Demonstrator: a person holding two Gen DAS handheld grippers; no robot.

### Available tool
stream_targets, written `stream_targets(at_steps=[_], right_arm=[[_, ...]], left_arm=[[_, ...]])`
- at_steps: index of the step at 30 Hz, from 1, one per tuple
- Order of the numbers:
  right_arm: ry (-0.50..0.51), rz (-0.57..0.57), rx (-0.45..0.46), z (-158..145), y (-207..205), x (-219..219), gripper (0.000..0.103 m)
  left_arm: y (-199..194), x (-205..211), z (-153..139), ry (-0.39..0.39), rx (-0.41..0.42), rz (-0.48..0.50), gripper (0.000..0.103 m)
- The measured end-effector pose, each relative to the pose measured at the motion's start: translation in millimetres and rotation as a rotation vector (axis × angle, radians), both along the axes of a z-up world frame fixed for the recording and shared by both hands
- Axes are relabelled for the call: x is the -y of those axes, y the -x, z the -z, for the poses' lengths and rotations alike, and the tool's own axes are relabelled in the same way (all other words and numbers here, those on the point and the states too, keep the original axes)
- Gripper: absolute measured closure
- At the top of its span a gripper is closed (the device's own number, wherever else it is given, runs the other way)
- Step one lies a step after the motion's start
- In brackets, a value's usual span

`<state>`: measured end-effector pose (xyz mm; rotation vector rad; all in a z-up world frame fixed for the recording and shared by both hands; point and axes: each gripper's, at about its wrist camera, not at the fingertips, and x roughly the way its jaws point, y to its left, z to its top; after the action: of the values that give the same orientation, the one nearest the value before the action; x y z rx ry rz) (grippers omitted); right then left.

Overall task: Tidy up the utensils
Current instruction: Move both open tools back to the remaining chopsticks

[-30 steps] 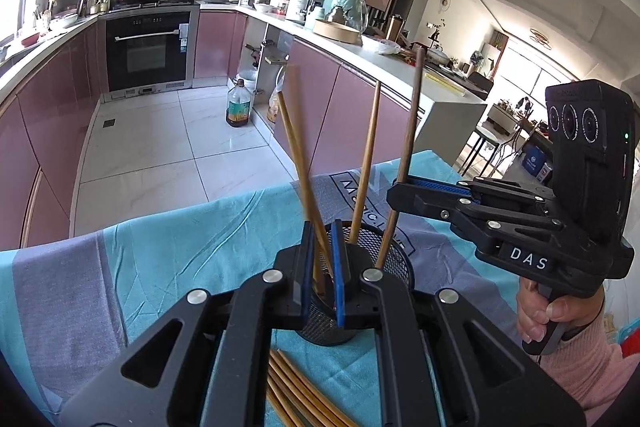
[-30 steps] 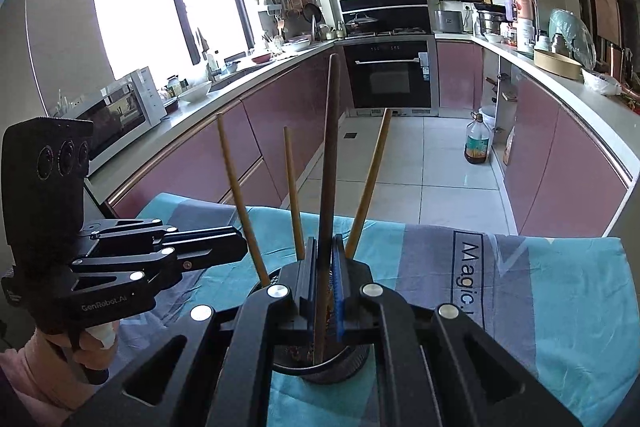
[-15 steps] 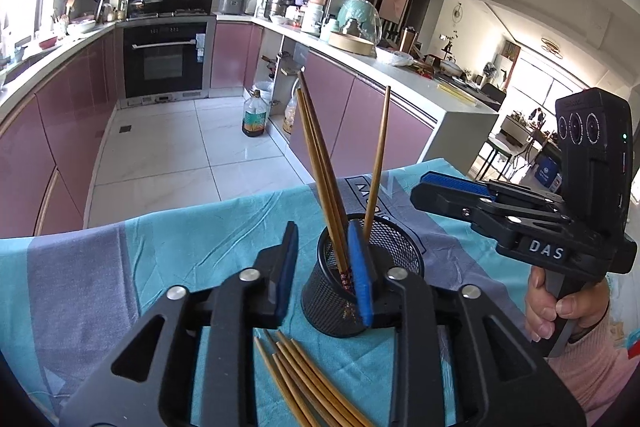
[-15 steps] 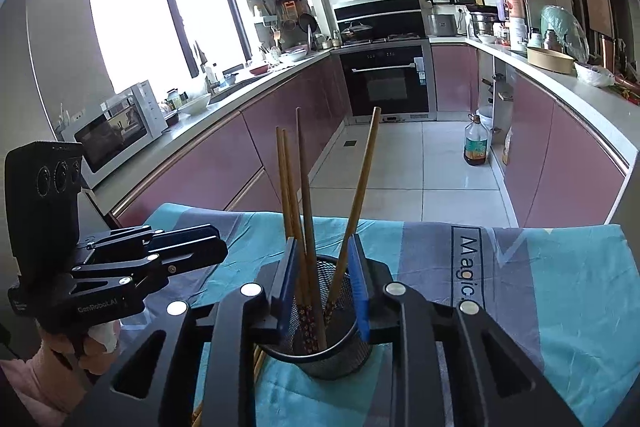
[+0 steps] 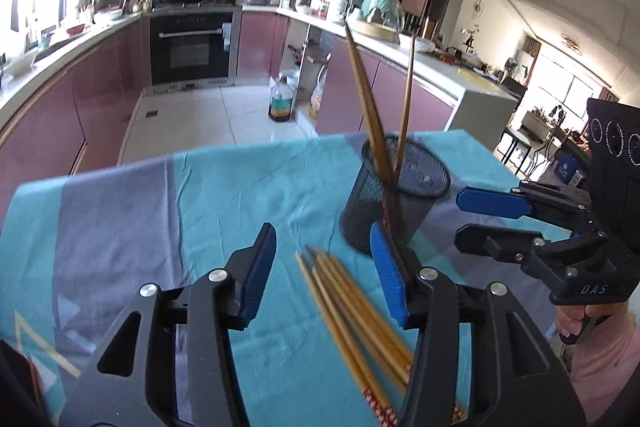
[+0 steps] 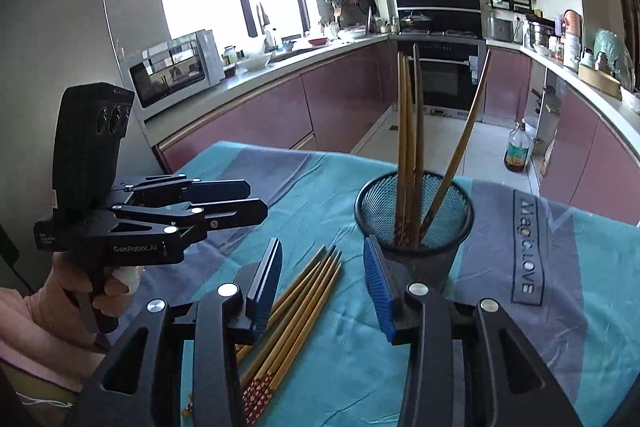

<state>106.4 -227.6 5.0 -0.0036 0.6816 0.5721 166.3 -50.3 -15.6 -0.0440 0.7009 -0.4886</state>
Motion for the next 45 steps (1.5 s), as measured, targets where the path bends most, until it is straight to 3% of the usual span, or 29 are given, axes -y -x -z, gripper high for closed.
stream_targets(at_steps=[7,17,45], right_arm=[[0.021,0.005,-0.140,43.2,-1.7,-11.7,0.063],[0.073,0.035,-0.208,72.2,8.1,-21.0,0.063],[0.191,0.074,-0.172,84.7,14.2,-27.2,0.065]], left_arm=[[10.1,-8.9,45.4,-0.003,-0.111,-0.024,0.054],[26.5,4.9,82.1,-0.049,-0.176,-0.009,0.053],[33.8,21.7,94.4,-0.173,-0.167,-0.016,0.053]])
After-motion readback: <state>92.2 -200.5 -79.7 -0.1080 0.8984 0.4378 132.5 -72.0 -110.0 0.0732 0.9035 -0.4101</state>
